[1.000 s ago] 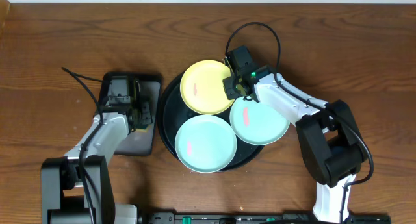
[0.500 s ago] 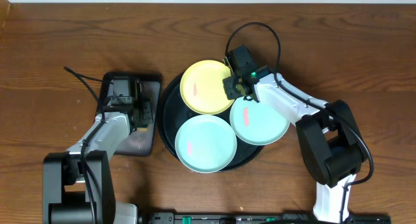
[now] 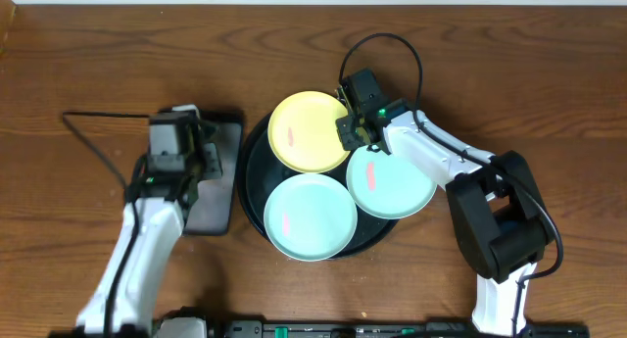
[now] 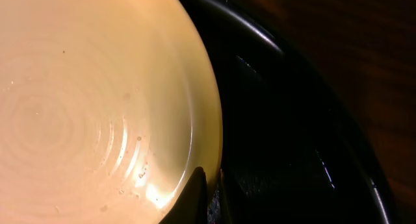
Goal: Clean dirty plates on tray and stack at the side
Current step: 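Lift green sponge out of the water with left gripper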
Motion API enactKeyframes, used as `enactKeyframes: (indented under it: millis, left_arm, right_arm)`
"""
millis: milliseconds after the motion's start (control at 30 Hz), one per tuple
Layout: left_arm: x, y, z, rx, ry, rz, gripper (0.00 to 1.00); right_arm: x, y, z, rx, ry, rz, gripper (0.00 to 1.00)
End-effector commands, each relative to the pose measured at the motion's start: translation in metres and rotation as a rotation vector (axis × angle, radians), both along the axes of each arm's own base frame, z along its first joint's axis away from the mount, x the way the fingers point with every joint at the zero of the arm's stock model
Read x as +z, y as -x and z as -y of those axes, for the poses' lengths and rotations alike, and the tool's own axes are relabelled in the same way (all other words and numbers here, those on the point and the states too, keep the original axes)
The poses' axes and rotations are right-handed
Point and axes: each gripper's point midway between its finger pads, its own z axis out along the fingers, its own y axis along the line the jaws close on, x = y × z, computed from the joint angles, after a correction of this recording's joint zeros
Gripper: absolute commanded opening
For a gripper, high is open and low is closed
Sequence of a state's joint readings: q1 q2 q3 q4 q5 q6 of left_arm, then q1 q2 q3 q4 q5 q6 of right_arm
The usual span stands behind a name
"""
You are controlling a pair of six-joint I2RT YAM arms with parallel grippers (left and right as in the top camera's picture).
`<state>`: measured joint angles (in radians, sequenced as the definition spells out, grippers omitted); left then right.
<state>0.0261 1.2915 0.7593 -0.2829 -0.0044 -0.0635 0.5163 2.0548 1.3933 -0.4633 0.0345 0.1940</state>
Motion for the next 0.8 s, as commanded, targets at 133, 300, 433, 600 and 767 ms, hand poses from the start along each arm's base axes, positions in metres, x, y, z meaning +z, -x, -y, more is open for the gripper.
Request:
enactKeyframes:
  millis: [133, 300, 433, 600, 767]
  left_arm:
    - [0.055, 0.003, -0.002, 0.008, -0.009, 0.171, 0.07]
    - [0.060, 0.007, -0.002, 0.008, -0.009, 0.183, 0.08]
    - [0.057, 0.009, -0.001, 0.008, -0.009, 0.166, 0.07]
    - [0.056, 0.009, -0.001, 0.008, -0.009, 0.164, 0.07]
    - [0.056, 0.009, -0.001, 0.008, -0.009, 0.163, 0.07]
  right_arm:
    - [-0.003, 0.002, -0.005, 0.024, 0.003, -0.005, 0.09]
    - [-0.003, 0.003, -0.007, -0.050, -0.040, -0.025, 0.01]
    - [-0.003, 0.003, -0.007, -0.051, -0.040, -0.025, 0.01]
    - [0.002, 0.002, -0.007, -0.051, -0.046, -0.015, 0.29]
    - [0.003, 0.002, -0.007, -0.052, -0.047, -0.014, 0.57]
